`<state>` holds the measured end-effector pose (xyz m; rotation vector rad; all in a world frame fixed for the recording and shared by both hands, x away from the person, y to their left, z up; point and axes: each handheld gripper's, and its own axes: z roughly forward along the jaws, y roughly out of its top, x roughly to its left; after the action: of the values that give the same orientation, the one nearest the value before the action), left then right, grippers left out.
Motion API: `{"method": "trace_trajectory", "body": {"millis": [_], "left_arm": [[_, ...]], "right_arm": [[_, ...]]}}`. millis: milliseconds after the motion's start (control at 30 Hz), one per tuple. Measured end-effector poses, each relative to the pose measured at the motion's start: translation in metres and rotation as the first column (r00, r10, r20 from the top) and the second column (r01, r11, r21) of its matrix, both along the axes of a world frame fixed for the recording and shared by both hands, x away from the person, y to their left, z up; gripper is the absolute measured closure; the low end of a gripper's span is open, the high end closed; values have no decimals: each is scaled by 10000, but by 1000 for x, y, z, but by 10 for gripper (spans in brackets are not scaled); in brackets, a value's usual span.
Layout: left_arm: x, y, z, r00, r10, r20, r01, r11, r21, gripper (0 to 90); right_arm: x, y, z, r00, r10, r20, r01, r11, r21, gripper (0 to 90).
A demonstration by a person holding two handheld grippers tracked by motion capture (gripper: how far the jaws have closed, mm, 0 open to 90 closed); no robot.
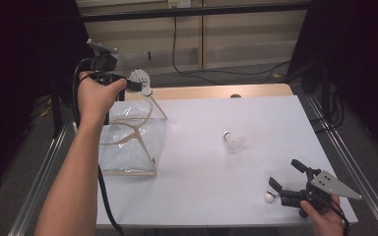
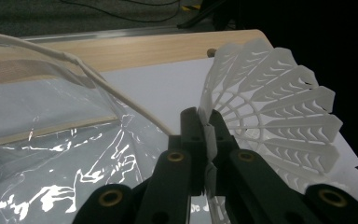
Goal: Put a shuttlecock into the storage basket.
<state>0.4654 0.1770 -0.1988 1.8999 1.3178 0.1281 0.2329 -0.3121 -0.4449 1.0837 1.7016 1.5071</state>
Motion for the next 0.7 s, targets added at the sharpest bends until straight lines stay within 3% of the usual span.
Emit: {"method": "trace_trajectory", "body": {"millis": [700], "left_arm": [[3,7,-1,9995,300,75,-301,9993,203,895]], "right_arm": [[0,0,1,10000,7,20,-7,10000,64,8]]}}
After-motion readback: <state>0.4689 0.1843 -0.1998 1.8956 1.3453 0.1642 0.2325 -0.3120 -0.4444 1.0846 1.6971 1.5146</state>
